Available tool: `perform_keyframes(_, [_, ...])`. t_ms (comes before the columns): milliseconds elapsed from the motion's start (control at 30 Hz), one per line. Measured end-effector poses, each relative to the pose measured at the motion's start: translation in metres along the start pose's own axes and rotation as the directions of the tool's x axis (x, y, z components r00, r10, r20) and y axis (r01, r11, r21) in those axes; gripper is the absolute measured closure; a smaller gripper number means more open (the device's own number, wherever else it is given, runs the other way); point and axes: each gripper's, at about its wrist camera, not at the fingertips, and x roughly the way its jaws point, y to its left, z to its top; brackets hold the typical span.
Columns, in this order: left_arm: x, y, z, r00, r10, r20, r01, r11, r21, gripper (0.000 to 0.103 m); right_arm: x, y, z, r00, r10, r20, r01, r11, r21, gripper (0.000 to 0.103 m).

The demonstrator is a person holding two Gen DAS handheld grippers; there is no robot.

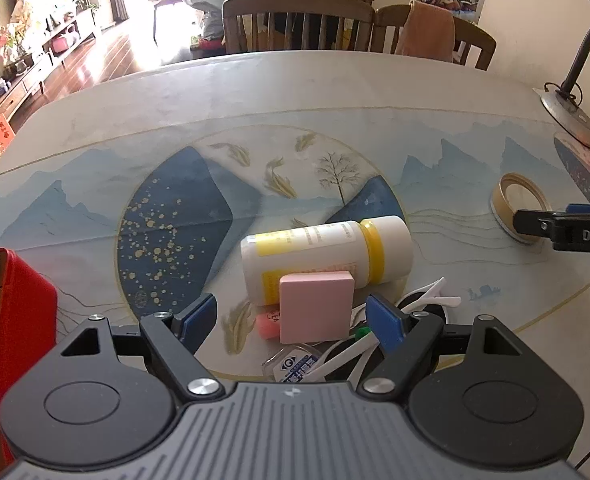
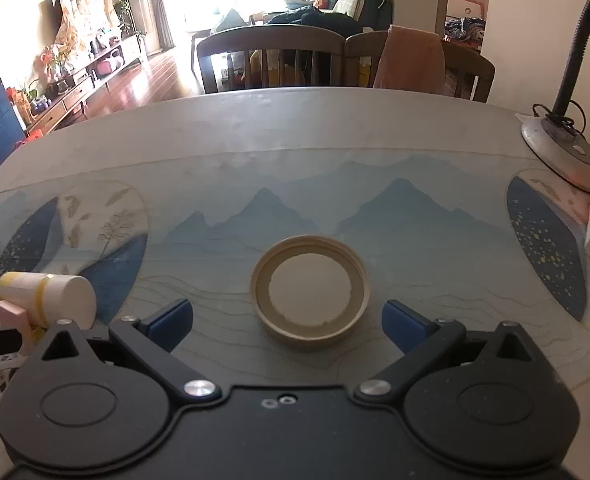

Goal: Organize rigid objects
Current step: 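Move left gripper toward white bottle while right gripper moves toward tape roll, then grasp pink sponge with left gripper while right gripper grasps the tape roll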

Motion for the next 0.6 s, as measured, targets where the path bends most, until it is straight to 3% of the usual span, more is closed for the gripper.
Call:
perform_keyframes(267, [0.007, -0.003, 0.002, 1.000, 0.002, -0.003, -0.002, 1.000, 0.003, 0.023, 0.017, -0.005, 0.006, 1.000, -0.010, -0.012, 0.010, 1.000, 0.005, 0.004])
perform_keyframes(433, [0.007, -0.005, 0.001, 1.000, -0.008, -0.008, 0.008, 1.000, 0.018, 0.033, 0.025, -0.004, 0.006, 0.999, -0.023, -0.027, 0.023, 1.000, -0.007, 0.008])
perform_keyframes(600, [0.008, -0.007, 0.001, 1.000, -0.017, -0.016, 0.017, 1.000, 0.024, 0.057, 0.026, -0.003, 0.005, 0.999, -0.047, -0.026, 0.047, 0.999, -0.018, 0.020])
